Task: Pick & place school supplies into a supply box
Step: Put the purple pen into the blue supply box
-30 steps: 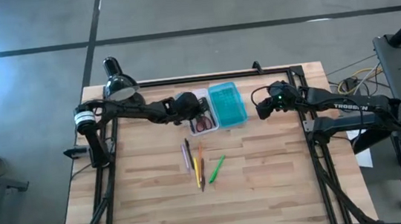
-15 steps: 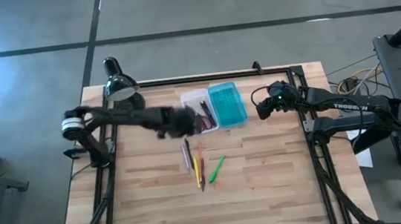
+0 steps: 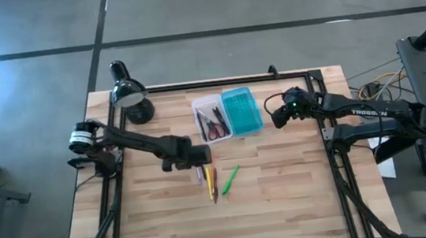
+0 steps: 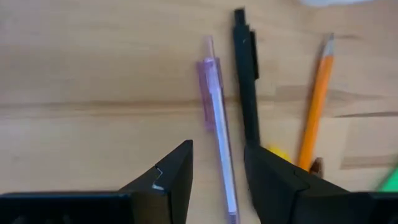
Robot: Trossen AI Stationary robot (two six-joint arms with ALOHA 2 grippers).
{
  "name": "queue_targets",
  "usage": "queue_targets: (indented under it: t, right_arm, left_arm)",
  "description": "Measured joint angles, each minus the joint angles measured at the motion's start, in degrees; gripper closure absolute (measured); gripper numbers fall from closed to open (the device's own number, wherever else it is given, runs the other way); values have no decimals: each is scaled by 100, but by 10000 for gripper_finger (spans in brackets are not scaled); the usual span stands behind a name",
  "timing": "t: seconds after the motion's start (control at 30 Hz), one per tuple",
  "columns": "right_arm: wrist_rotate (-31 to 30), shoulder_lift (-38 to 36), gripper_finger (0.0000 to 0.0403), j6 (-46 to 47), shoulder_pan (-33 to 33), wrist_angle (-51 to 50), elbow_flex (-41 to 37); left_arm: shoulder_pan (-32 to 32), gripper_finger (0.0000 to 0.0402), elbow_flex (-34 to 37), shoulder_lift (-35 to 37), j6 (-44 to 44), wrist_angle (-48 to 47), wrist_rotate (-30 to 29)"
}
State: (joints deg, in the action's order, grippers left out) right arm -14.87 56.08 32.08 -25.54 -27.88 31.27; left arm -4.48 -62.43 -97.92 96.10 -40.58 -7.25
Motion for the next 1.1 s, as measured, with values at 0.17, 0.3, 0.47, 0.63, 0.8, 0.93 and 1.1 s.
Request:
queue_targets:
  t: [0.17, 0.3, 0.47, 0.63, 0.8, 0.93, 1.1]
  right_arm:
    - [19, 28, 225, -124, 2, -13, 0]
    - [19, 28, 225, -130, 0, -14, 0]
    - [28, 28, 225, -186, 0, -14, 0]
    - [30, 28, 225, -208, -2, -24, 0]
    - [28, 28, 225, -208, -2, -26, 0]
    - [-16, 28, 225, -212, -2, -22, 0]
    - [-30, 28, 225, -230, -2, -15, 0]
  left_arm:
    - [-8, 275, 0, -165, 2, 95, 16]
    - [-8, 275, 0, -266, 0, 290, 15]
    - [-8, 275, -13, -491, 24, 293, 12]
    - [1, 280, -22, -556, 18, 260, 9]
    - [12, 322, -24, -566, -142, 24, -24]
    - [75, 379, -7, -569, -318, -102, -70]
    - [165, 389, 20, -498, -326, 24, -79]
